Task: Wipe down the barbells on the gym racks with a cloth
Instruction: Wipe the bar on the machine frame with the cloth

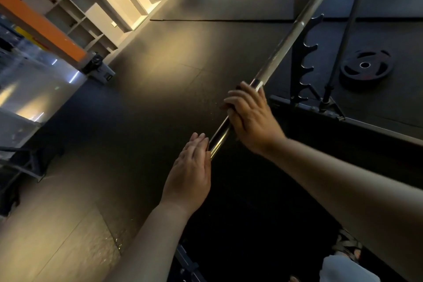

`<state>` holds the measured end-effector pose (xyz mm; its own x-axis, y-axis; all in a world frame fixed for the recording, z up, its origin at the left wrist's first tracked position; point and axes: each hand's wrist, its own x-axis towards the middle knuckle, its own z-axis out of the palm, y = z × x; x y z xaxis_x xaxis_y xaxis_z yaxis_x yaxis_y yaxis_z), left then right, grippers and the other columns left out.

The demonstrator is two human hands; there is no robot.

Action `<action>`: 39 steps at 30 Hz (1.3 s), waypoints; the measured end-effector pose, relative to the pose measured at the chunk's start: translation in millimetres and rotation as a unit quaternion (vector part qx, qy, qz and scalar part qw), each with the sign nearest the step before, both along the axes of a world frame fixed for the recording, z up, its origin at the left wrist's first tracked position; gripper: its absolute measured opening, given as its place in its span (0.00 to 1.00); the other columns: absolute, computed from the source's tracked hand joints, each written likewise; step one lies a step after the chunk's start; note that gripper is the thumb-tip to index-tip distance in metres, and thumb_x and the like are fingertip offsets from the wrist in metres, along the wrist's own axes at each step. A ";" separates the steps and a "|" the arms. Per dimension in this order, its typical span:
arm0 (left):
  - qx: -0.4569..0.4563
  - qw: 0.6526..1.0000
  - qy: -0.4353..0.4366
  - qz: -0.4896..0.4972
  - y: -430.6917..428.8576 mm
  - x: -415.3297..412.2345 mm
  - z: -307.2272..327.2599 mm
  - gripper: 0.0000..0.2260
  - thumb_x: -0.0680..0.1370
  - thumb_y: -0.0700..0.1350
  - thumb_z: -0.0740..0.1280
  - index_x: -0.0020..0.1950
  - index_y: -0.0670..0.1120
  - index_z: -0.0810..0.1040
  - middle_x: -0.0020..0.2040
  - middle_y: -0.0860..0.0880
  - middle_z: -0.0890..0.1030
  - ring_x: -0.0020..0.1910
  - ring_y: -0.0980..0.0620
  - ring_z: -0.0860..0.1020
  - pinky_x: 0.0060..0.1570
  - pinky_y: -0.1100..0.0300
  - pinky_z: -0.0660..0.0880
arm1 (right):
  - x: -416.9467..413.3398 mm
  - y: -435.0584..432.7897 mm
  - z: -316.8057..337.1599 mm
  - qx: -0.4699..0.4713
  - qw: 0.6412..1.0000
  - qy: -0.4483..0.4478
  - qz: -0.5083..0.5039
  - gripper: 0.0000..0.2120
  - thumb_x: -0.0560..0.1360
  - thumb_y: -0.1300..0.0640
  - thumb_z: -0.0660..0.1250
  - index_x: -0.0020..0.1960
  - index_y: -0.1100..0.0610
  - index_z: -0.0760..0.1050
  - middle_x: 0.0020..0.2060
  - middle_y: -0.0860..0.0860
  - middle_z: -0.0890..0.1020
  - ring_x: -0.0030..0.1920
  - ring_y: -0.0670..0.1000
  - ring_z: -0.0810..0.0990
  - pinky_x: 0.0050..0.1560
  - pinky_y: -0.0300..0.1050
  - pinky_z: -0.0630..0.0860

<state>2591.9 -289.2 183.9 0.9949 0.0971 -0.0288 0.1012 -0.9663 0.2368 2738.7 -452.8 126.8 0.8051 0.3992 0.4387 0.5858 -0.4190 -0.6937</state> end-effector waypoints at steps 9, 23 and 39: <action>0.007 1.000 -0.003 0.007 -0.1 -10.4 1.9 0.25 0.83 0.55 0.46 0.79 0.50 0.63 0.80 0.53 0.62 0.80 0.60 0.53 0.78 0.54 0.60 | -0.8 -0.9 11.6 -0.069 0.995 -0.053 0.043 0.17 0.85 0.48 0.53 0.64 0.52 0.77 0.64 0.50 0.79 0.77 0.55 0.64 0.81 0.61 0.44; 0.036 0.999 -0.022 -0.002 4.0 -23.2 2.4 0.24 0.84 0.52 0.47 0.78 0.47 0.65 0.79 0.49 0.66 0.80 0.56 0.57 0.78 0.55 0.59 | -9.8 0.1 14.4 -0.107 0.987 -0.090 0.075 0.16 0.85 0.49 0.55 0.66 0.52 0.77 0.63 0.50 0.80 0.75 0.54 0.67 0.82 0.57 0.42; 0.045 0.997 0.017 0.054 6.0 -69.5 11.6 0.23 0.86 0.49 0.51 0.81 0.49 0.56 0.82 0.49 0.59 0.81 0.54 0.52 0.80 0.54 0.51 | -62.8 26.7 18.4 -0.108 0.993 -0.037 0.007 0.20 0.85 0.47 0.51 0.70 0.53 0.72 0.69 0.53 0.75 0.80 0.56 0.58 0.82 0.60 0.43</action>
